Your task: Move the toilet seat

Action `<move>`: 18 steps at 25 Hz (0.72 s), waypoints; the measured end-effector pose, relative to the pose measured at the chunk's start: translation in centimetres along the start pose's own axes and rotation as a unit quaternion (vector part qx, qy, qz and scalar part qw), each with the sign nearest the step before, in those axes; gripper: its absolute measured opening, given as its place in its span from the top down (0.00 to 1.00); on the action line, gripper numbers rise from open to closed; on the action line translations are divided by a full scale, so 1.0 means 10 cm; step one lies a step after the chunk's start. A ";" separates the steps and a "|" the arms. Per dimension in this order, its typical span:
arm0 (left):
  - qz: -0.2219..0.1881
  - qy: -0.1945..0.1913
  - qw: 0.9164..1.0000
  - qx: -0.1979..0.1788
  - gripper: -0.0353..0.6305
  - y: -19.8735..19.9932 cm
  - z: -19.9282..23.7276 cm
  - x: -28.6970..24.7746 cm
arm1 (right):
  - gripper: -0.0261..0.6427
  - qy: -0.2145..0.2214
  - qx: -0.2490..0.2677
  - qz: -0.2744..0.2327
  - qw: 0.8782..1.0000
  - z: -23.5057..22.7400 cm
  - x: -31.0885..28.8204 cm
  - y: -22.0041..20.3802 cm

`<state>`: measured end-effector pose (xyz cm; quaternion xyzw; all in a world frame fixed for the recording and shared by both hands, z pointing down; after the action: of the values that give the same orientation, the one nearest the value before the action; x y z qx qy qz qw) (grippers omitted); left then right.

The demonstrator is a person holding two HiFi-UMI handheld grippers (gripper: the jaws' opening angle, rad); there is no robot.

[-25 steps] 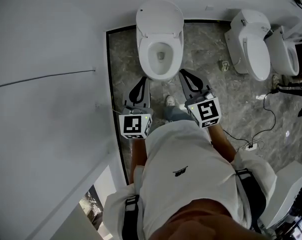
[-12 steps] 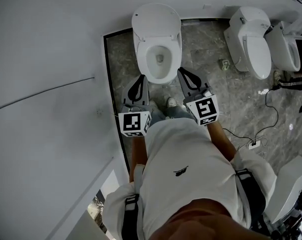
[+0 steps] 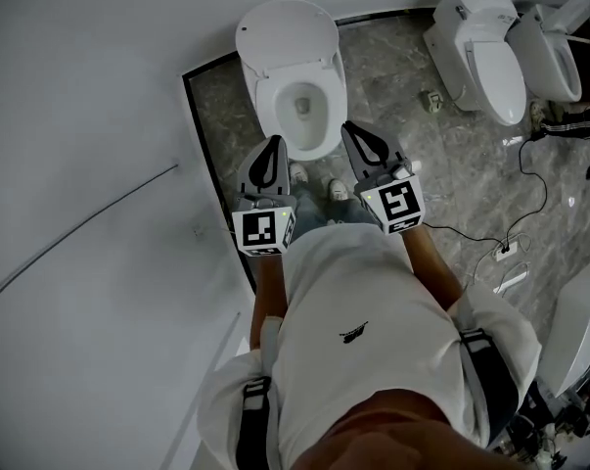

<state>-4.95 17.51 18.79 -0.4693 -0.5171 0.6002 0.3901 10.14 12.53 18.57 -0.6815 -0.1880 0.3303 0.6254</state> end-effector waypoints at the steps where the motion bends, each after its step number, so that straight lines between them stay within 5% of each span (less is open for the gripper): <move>1: 0.004 -0.004 1.000 0.001 0.90 -0.04 0.05 -0.05 | 0.91 -0.003 -0.002 0.001 1.000 -0.01 -0.05 -0.02; 18: 0.078 -0.099 0.991 0.052 0.90 -0.82 0.70 -0.68 | 0.91 -0.086 -0.052 0.103 0.990 -0.02 -0.81 -0.80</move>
<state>-10.14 10.54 28.16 -0.4253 -0.4829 0.6988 0.3126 5.80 8.10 28.16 -0.6984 -0.1863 0.4399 0.5330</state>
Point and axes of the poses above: the fingertips, and each gripper's own axes: x backward along the fingers, z to its left, y out of its top, the point moved 4 cm from there along x, backward along the fingers, and after that the axes turned 4 degrees about -y, right-handed, at the moved point
